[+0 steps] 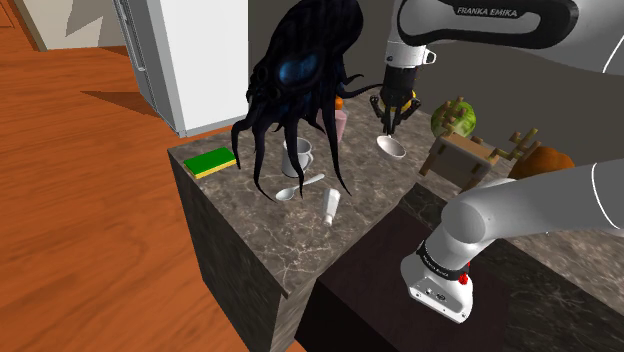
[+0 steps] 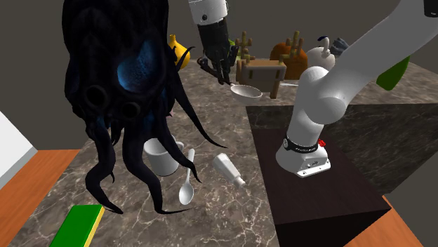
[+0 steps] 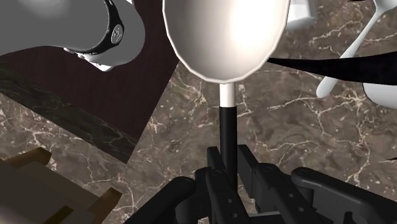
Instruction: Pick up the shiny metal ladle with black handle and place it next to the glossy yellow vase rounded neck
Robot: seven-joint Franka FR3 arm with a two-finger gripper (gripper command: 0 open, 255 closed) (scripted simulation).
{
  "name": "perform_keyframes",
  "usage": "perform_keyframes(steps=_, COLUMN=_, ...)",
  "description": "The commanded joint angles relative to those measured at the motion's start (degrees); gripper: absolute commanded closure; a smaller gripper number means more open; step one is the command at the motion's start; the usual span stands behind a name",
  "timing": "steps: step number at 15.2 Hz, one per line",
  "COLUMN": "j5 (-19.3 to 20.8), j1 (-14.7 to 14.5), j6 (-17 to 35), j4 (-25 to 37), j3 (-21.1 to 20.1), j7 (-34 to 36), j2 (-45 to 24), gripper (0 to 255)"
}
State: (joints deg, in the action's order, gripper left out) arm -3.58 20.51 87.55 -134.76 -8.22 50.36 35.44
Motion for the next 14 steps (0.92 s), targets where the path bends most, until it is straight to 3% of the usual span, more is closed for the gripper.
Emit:
perform_keyframes(steps=1, j5=0.16, j1=0.1, j6=-1.53, j4=1.7, j3=0.17, j7=-0.11, j2=-0.2, gripper=255)
perform_keyframes(steps=14, j5=1.4, j1=0.8, j6=-9.71, j4=12.63, j3=1.41, j7=-1.17, j2=-3.0, gripper=255)
